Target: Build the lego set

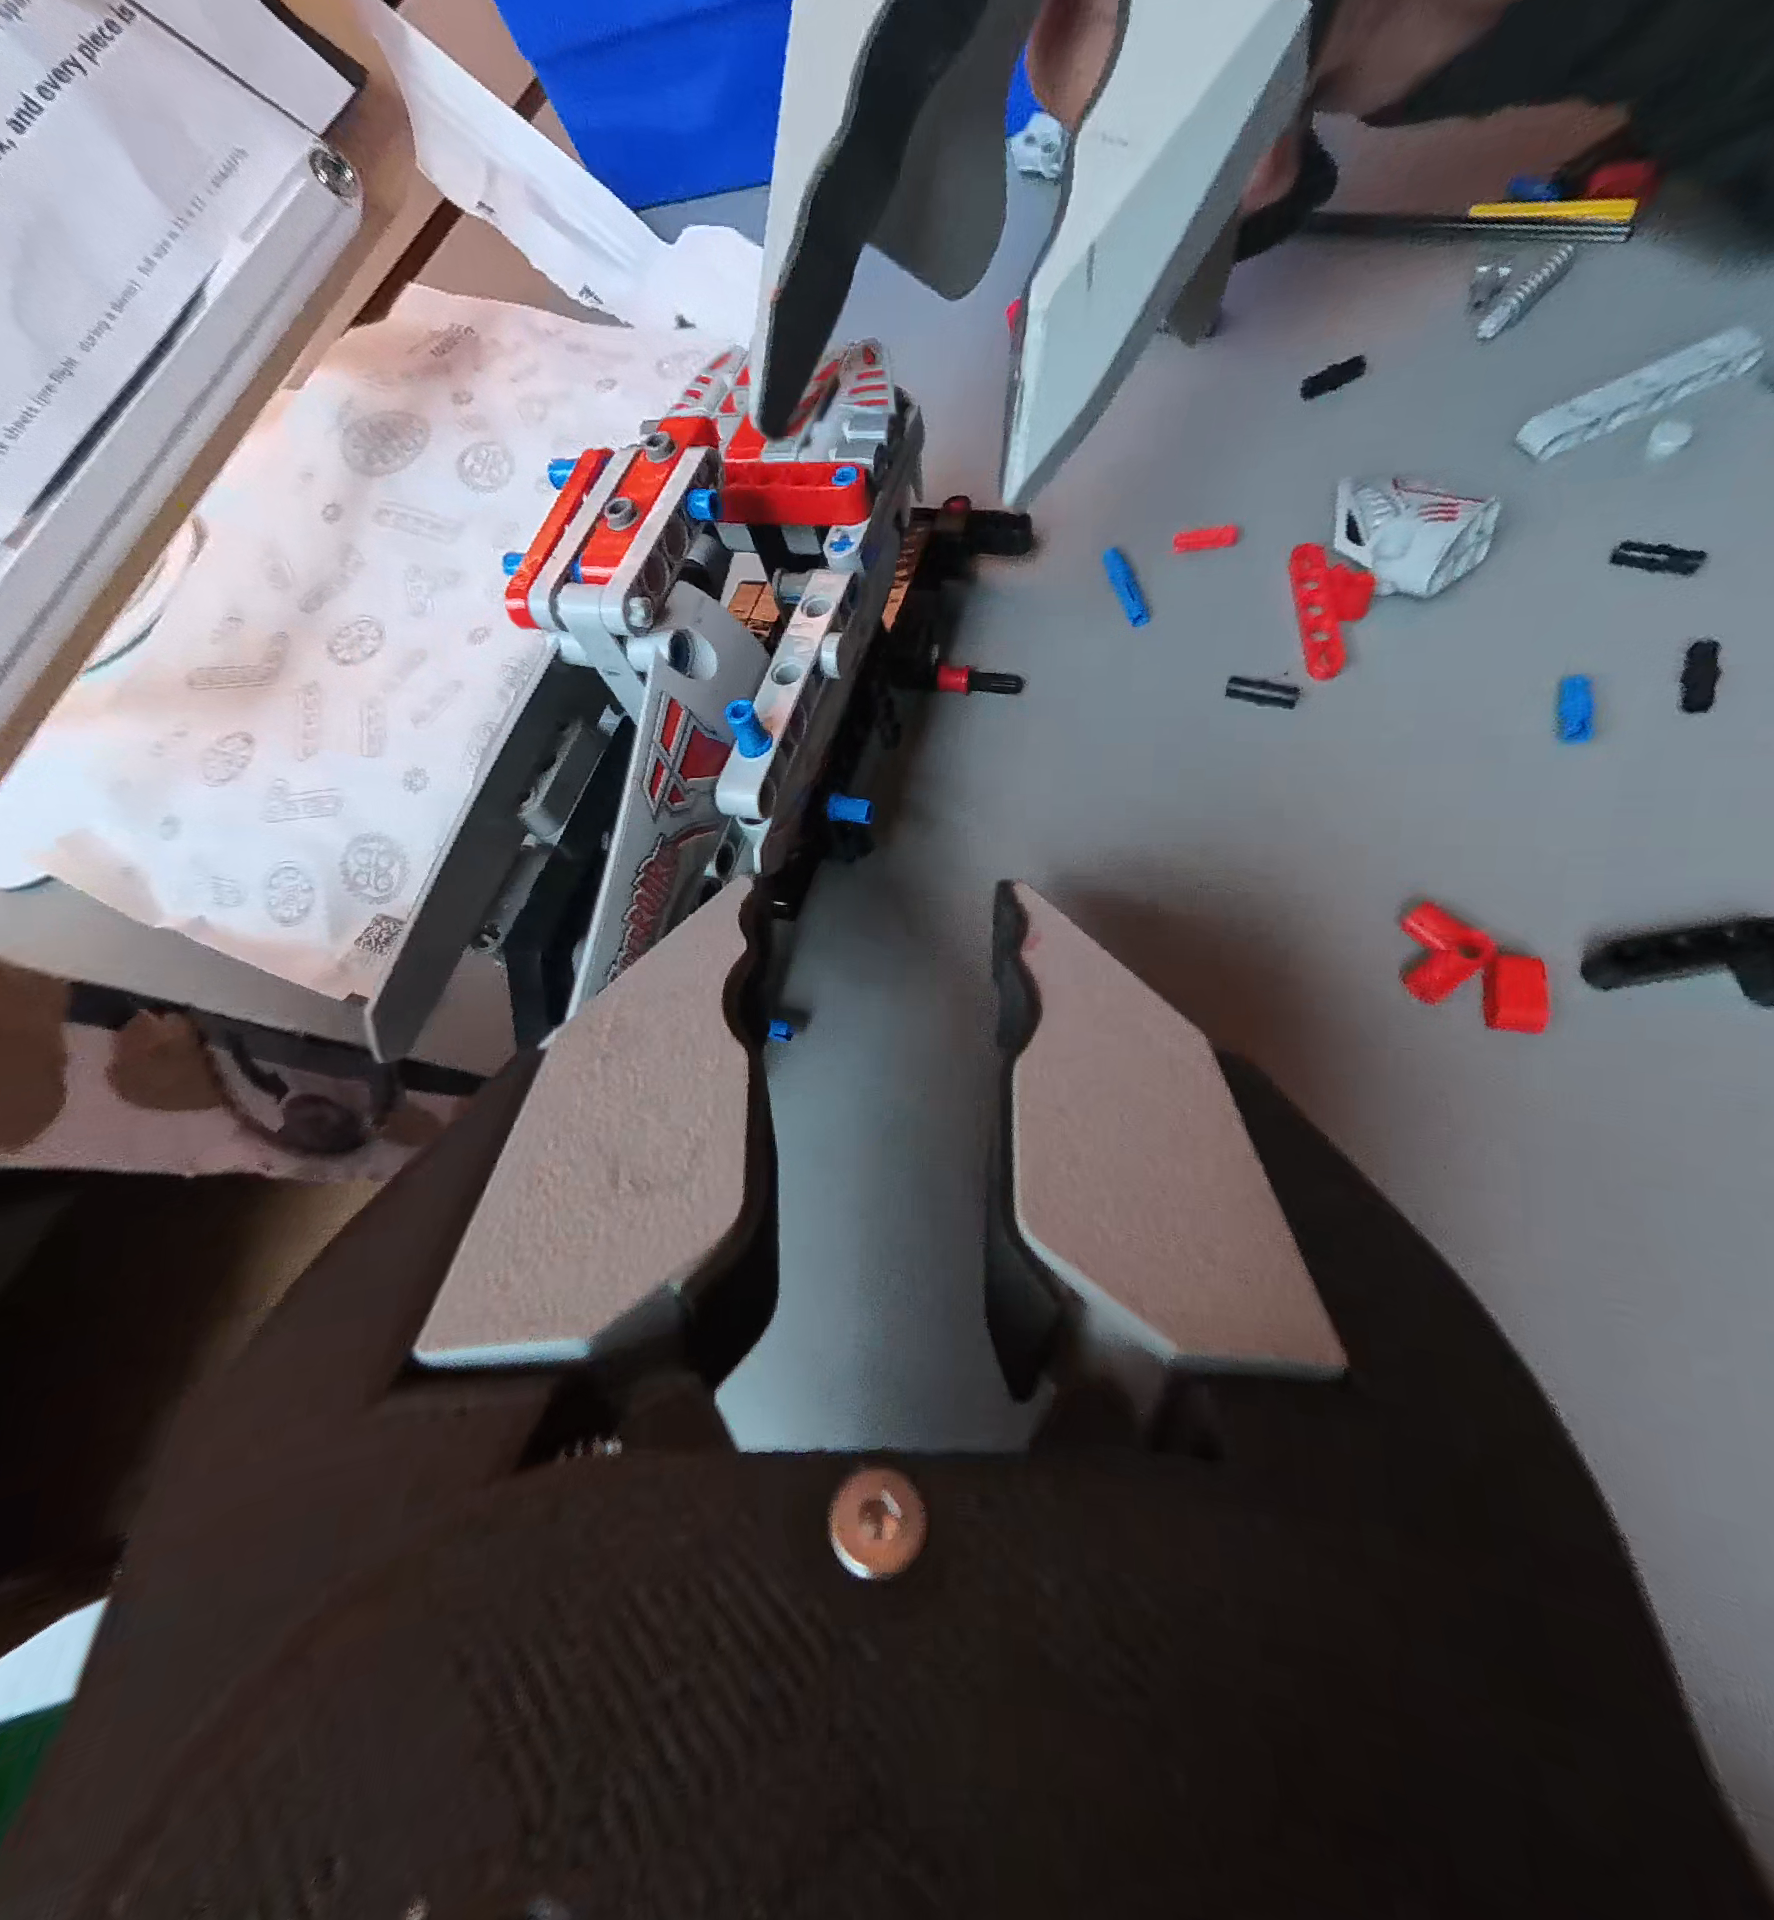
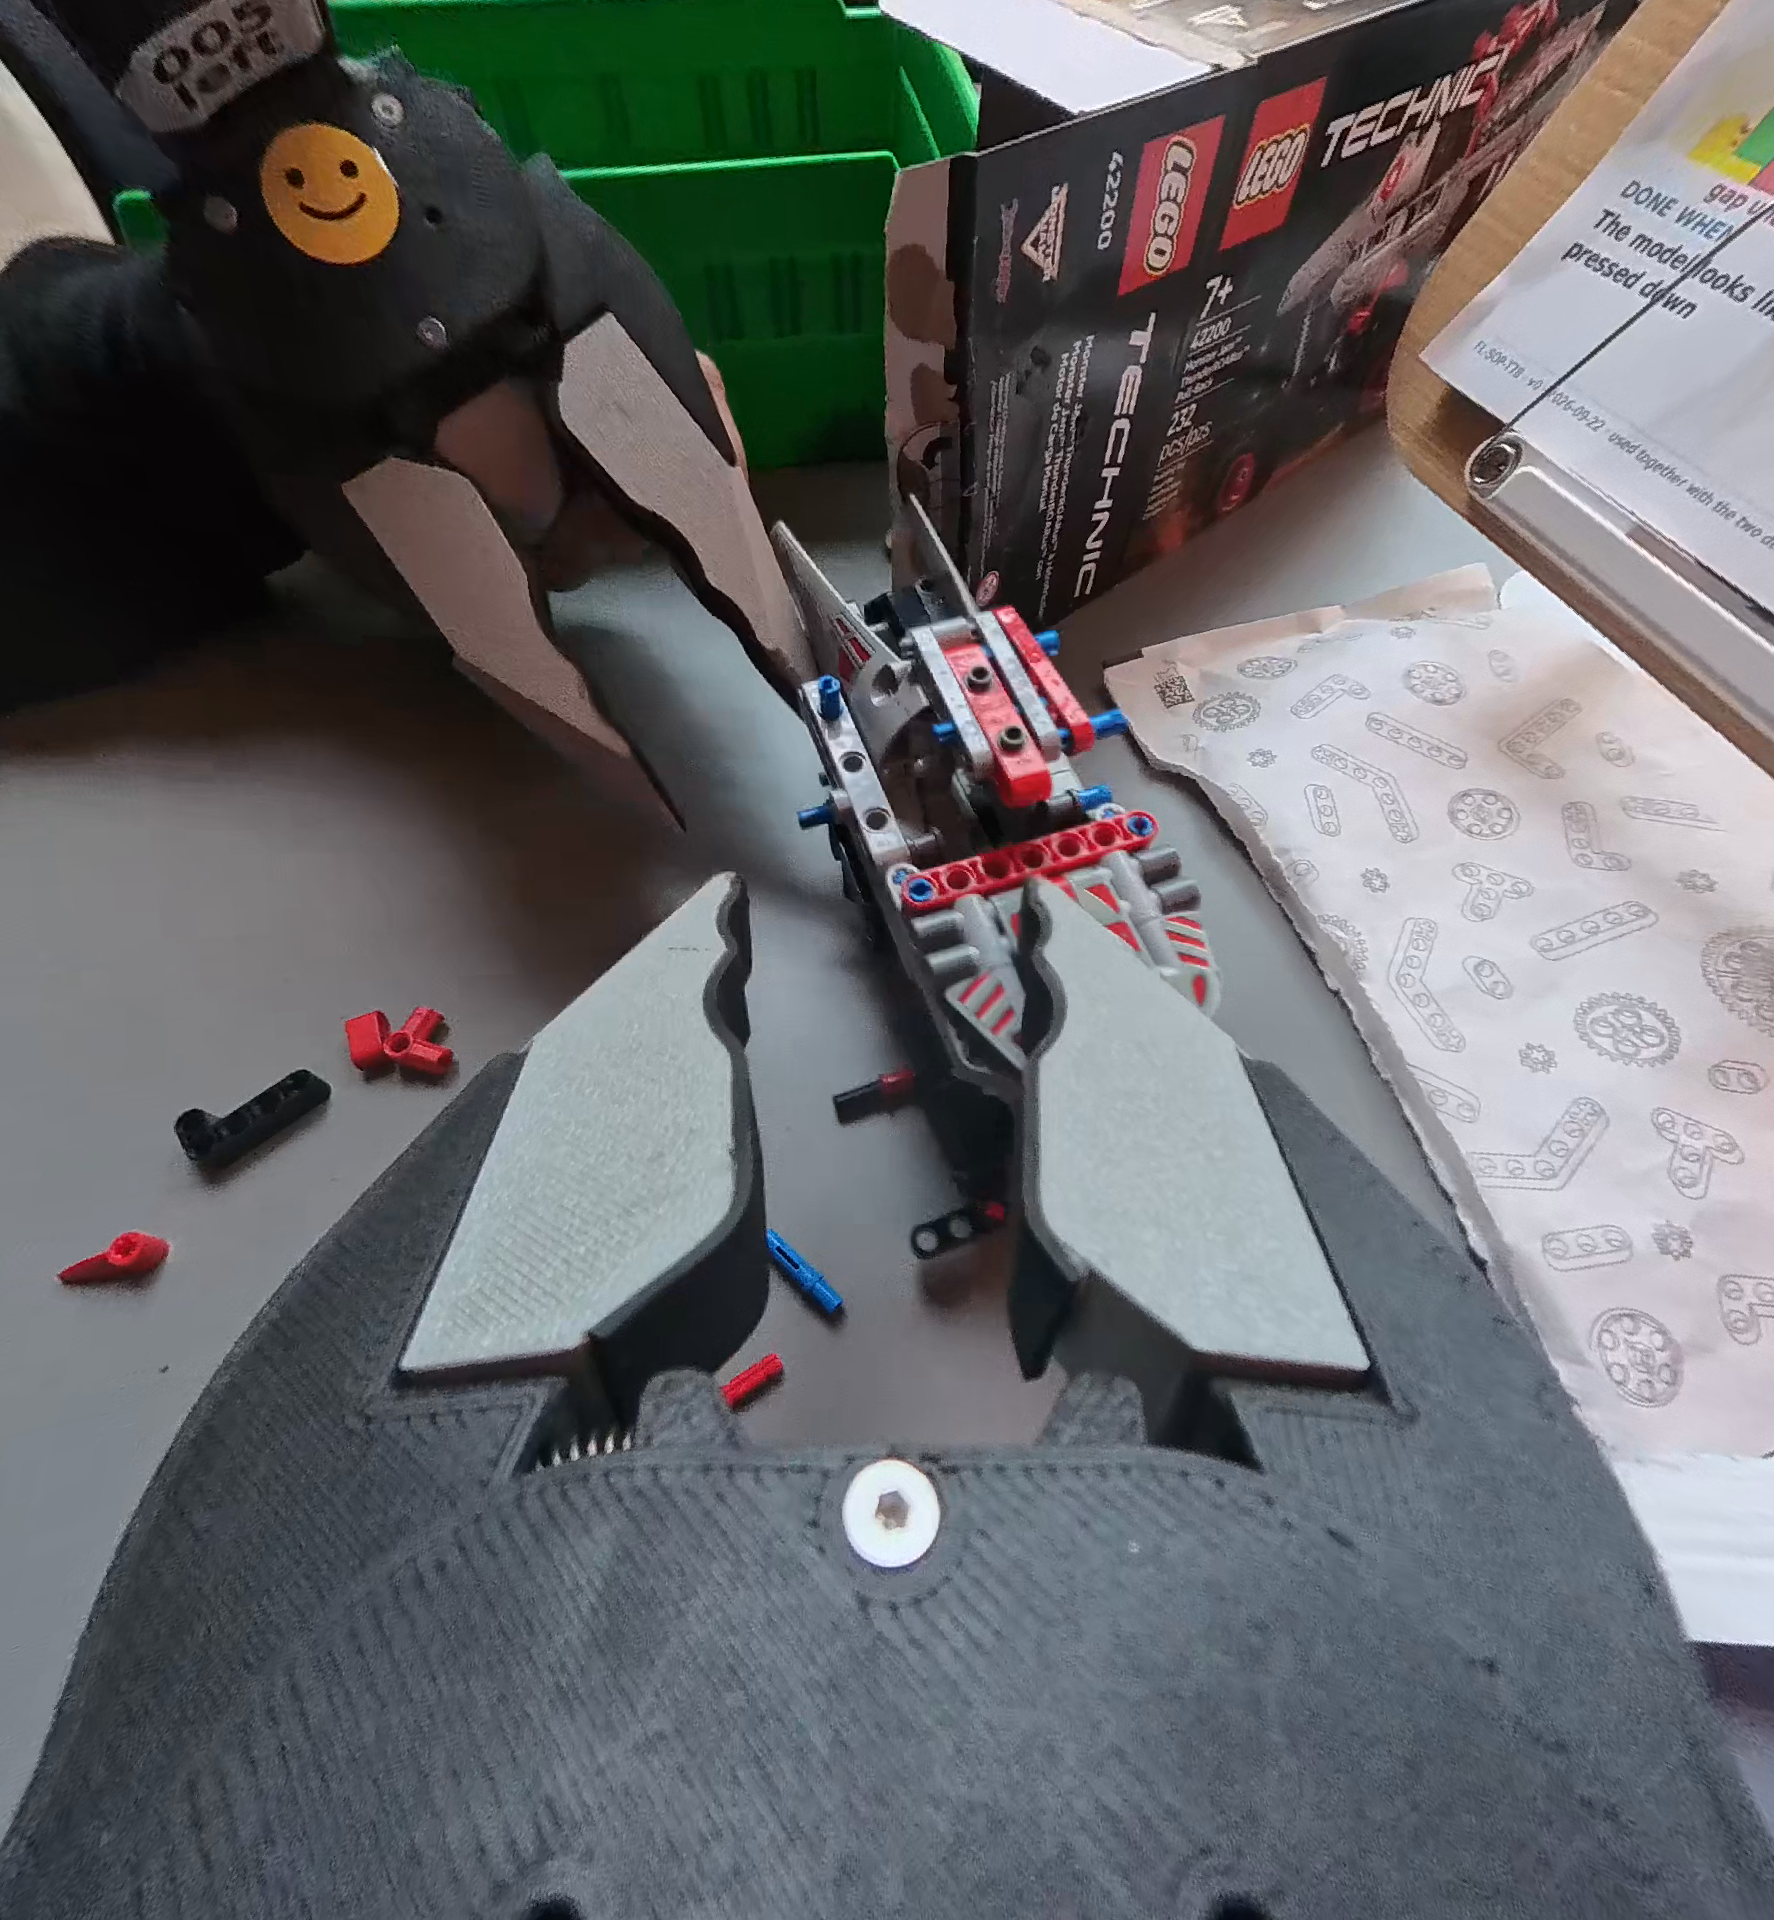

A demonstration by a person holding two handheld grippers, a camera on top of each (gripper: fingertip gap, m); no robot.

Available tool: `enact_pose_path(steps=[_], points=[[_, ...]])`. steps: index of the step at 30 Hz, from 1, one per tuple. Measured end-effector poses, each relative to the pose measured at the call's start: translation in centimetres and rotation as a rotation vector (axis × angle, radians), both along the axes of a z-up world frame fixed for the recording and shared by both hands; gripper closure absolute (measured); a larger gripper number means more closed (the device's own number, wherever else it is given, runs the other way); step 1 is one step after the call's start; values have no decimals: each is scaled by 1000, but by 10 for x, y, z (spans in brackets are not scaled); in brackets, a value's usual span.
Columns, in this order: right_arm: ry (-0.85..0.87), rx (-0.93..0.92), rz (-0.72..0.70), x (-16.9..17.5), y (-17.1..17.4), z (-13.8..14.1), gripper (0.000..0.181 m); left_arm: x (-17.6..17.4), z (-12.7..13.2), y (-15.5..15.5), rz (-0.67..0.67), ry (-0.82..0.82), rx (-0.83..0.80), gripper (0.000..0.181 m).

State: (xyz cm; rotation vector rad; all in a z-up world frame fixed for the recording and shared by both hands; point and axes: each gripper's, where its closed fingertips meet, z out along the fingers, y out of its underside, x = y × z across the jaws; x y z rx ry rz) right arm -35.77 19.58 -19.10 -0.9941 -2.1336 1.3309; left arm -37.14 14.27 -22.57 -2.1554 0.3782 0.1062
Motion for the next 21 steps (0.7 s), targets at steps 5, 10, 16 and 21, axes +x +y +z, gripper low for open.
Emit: enact_pose_path(steps=[5,10,16,21], points=[[19,37,-11,1,4,3,133,4,22,-4,-30,-75,84,149],[51,0,-27,2,13,17,132,9,60,8,8,-228,280,128],[34,-127,-107,2,41,31,125,-13,34,26,174,97,120,128],[-62,-169,-126,0,44,17,116,-20,24,31,200,17,62,143]])
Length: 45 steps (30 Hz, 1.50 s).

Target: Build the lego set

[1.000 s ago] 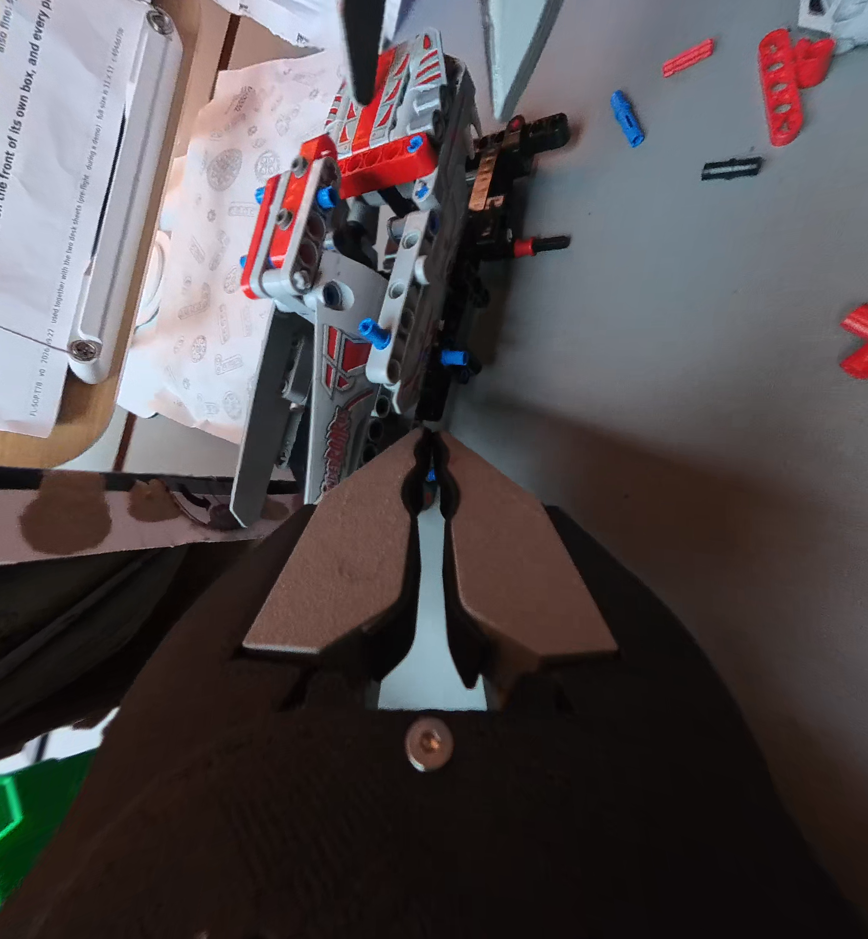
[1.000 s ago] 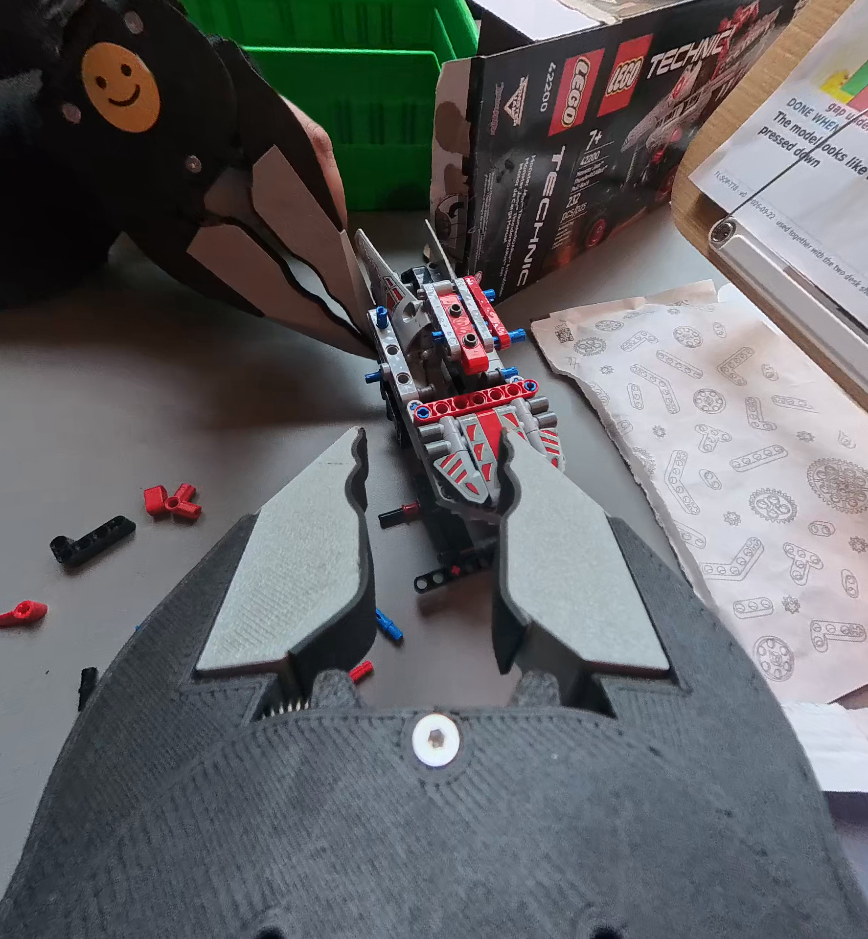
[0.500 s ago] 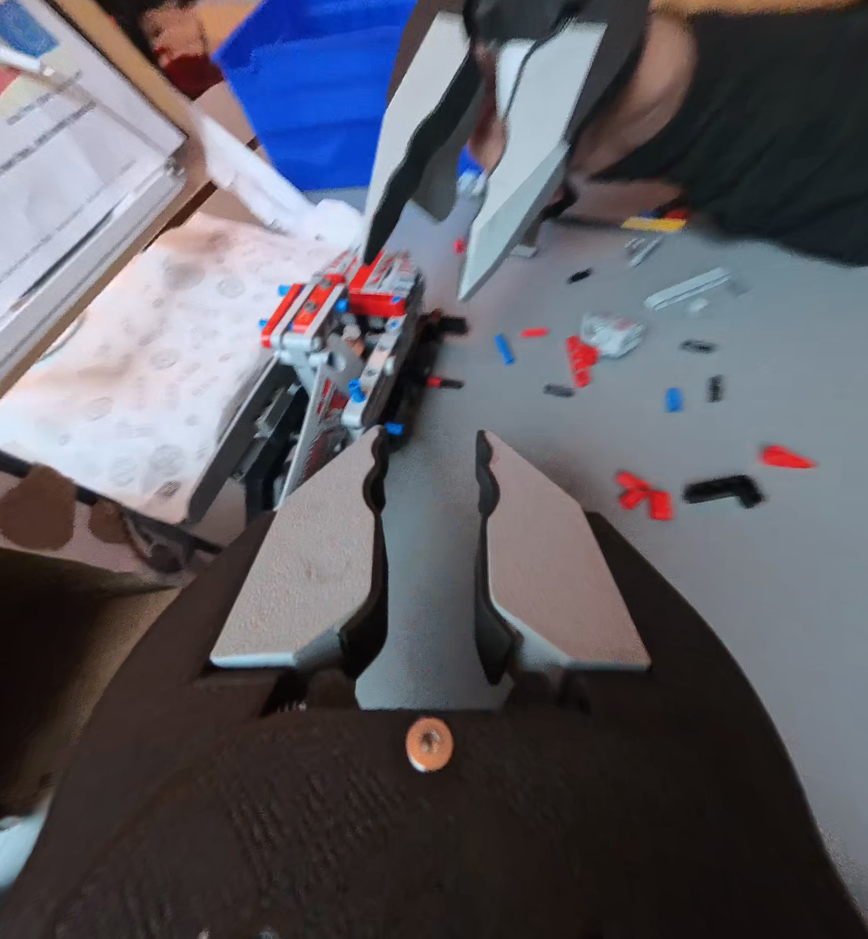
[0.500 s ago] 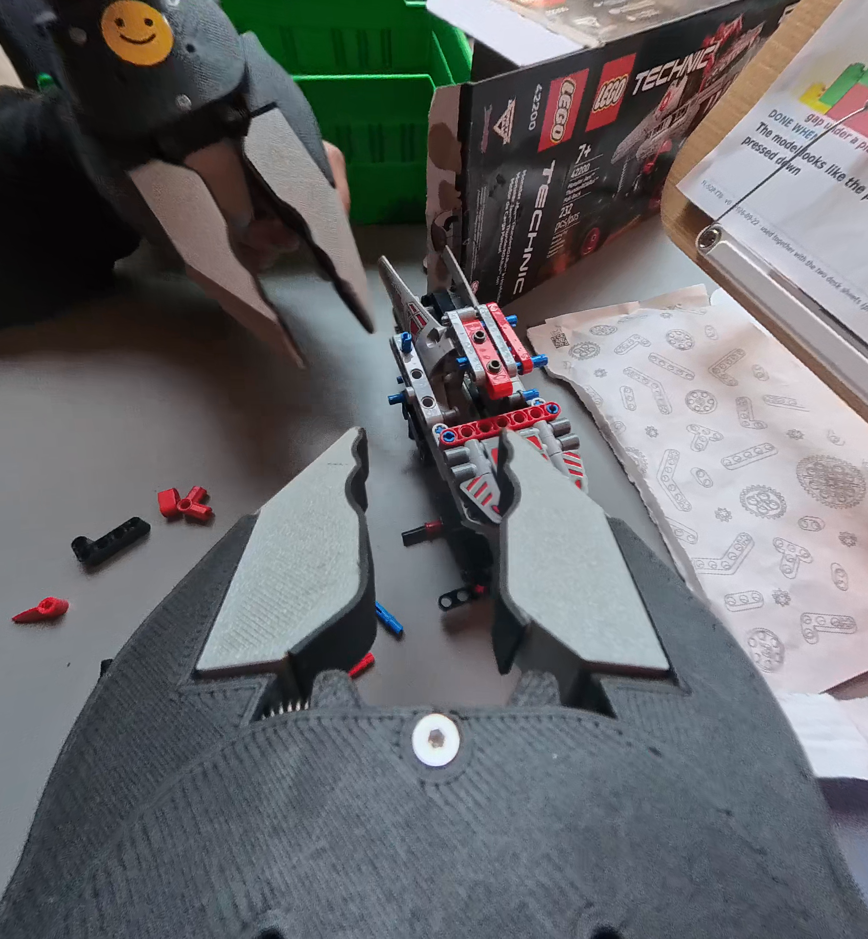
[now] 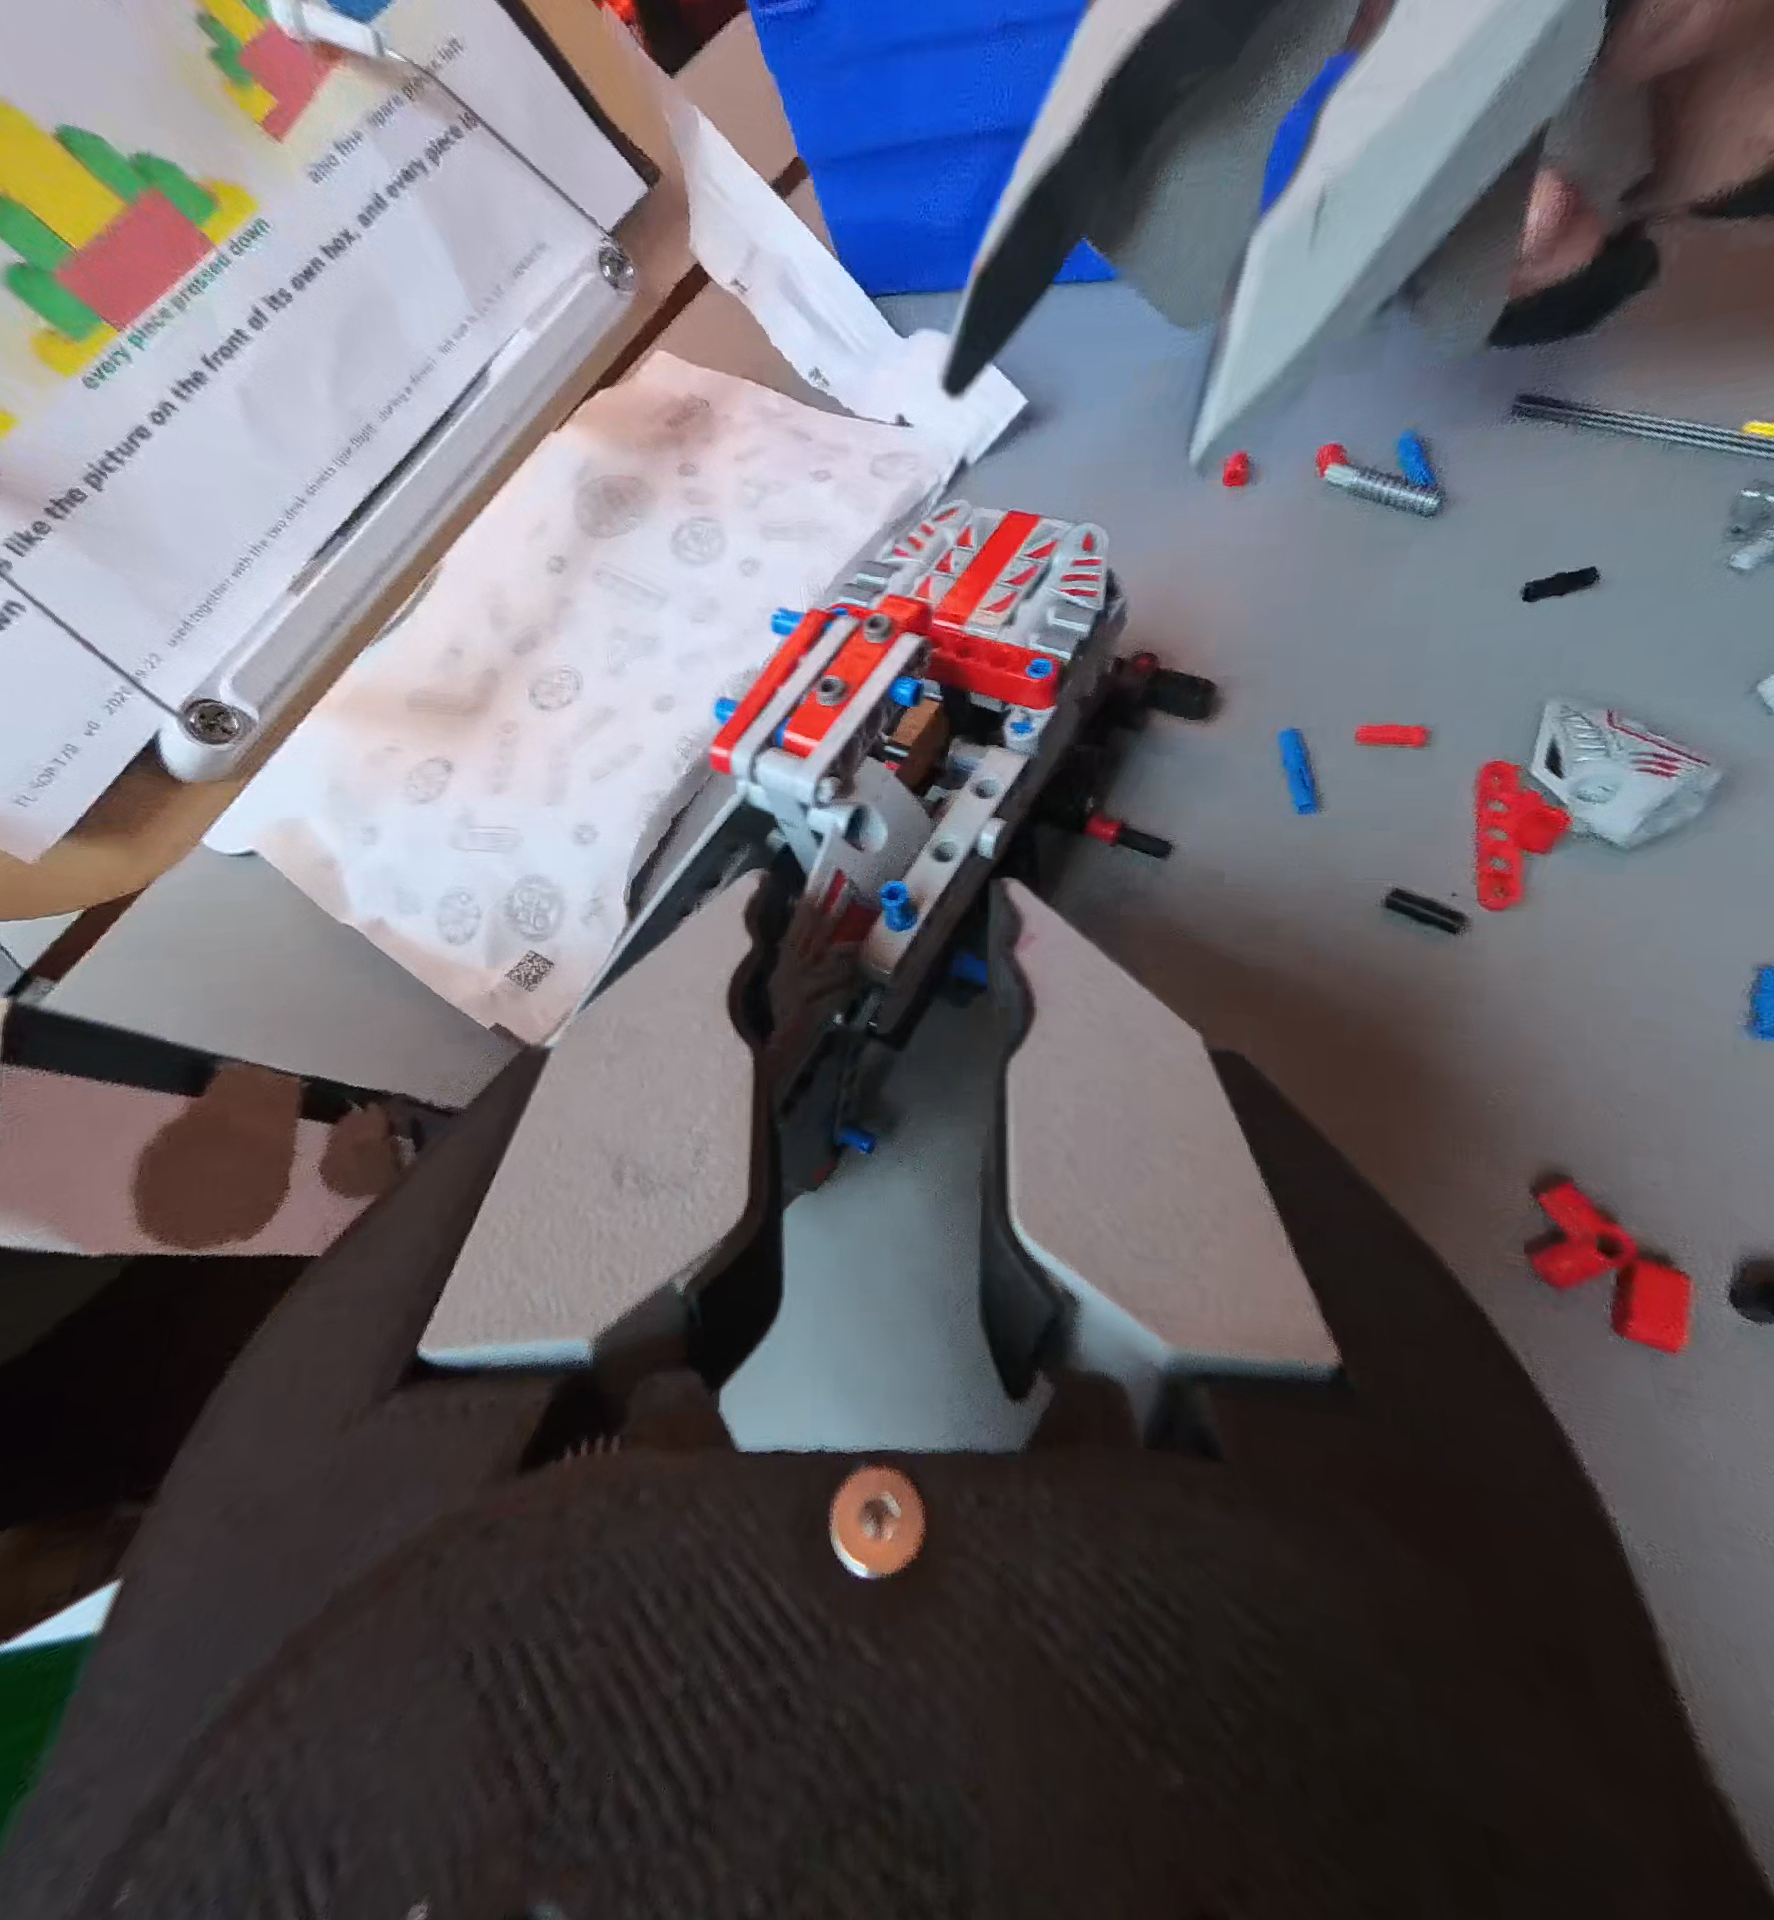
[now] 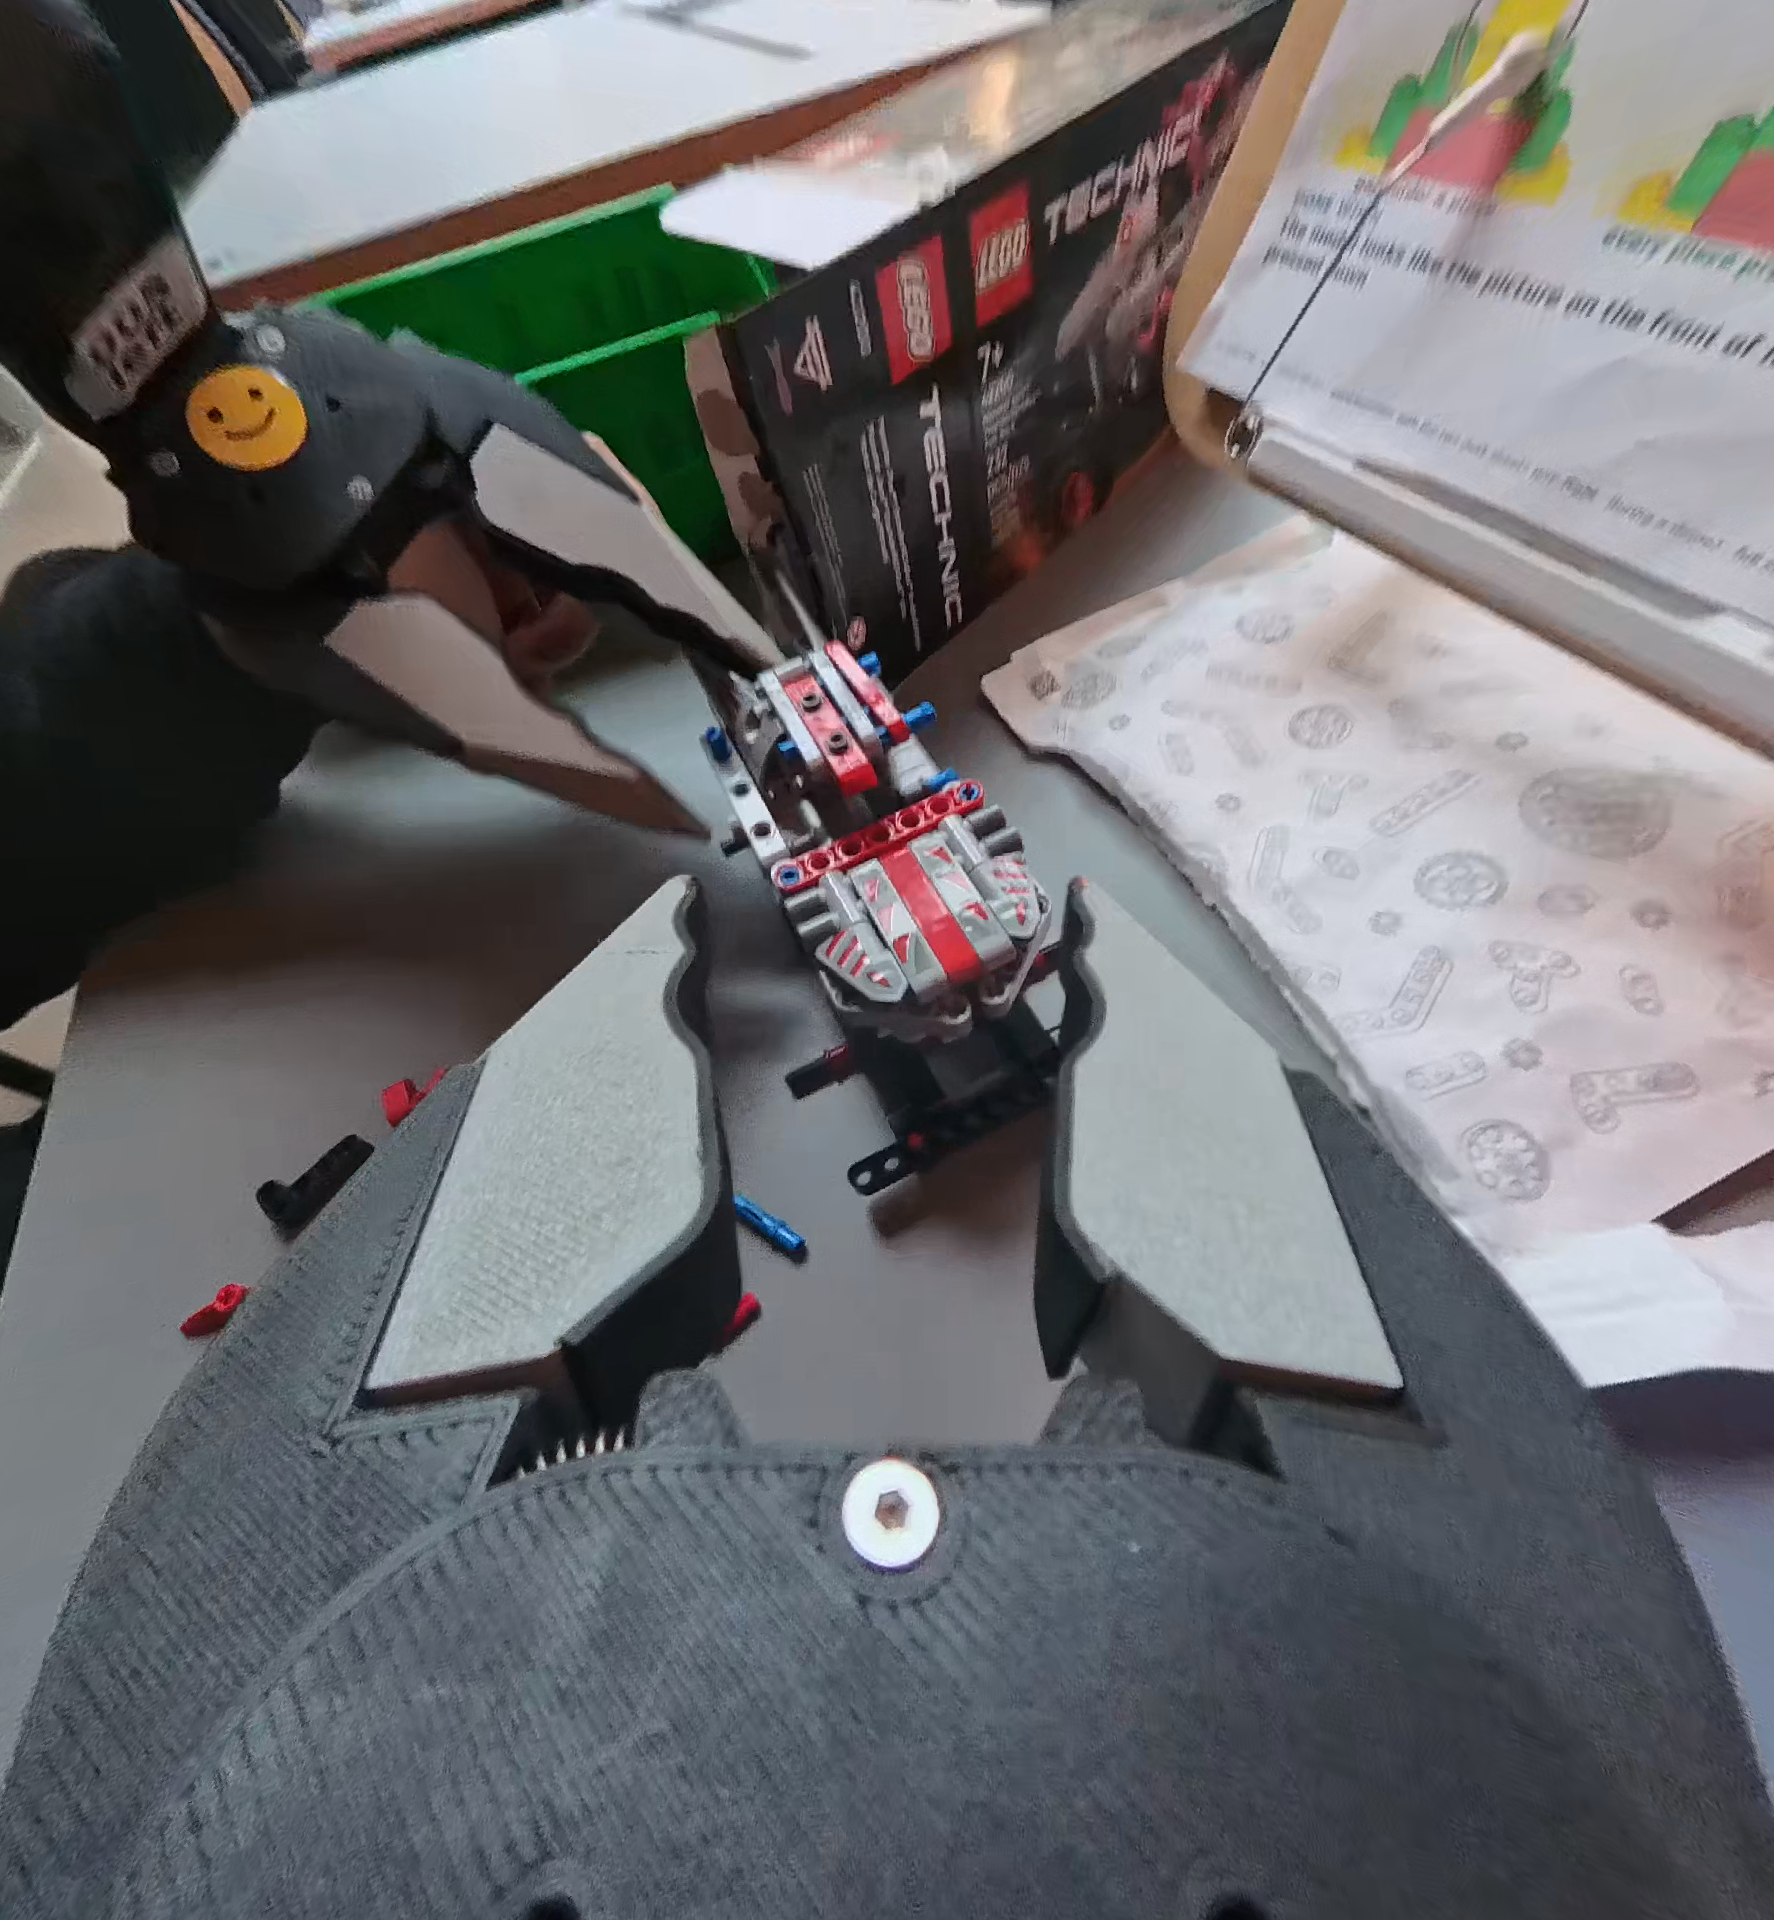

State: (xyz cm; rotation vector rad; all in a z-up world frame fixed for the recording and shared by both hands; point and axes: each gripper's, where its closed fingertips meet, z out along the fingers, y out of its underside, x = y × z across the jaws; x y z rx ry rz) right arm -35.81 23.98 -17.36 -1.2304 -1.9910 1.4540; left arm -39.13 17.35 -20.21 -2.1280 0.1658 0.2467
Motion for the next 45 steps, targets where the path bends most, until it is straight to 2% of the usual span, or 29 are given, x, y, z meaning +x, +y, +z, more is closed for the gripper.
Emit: enact_pose_path(steps=[1,8,13,16,18,20,23,27,30,35,36,38,41,45], points=[[-13,16,2,-1,-1,-5,116,-1,1,0,-11,6,6,151],[-13,108,42,0,-11,-18,116,9,0,-10,-108,42,28,158],[59,209,88,2,-24,-17,120,14,-1,-15,-146,103,57,160],[87,300,109,3,-29,-22,121,17,-3,-18,-184,246,46,161],[118,356,128,5,-32,-24,120,21,-7,-20,-216,279,34,163],[151,424,141,5,-34,-27,119,26,-12,-21,-252,250,21,166],[206,535,130,4,-34,-27,119,24,-15,-21,-238,247,12,167],[217,558,129,4,-35,-28,119,23,-16,-22,-240,279,16,167],[206,520,134,5,-33,-28,120,37,-11,-27,-318,234,38,151],[195,488,140,6,-31,-29,120,53,20,-41,-421,113,200,149],[196,495,142,6,-31,-29,120,50,30,-40,-400,104,246,145],[205,528,150,8,-32,-29,121,27,38,-35,-269,154,277,129],[220,575,155,8,-34,-29,121,6,14,-31,-164,258,149,104],[221,541,174,10,-38,-28,121,2,-14,-23,-145,403,11,114]])
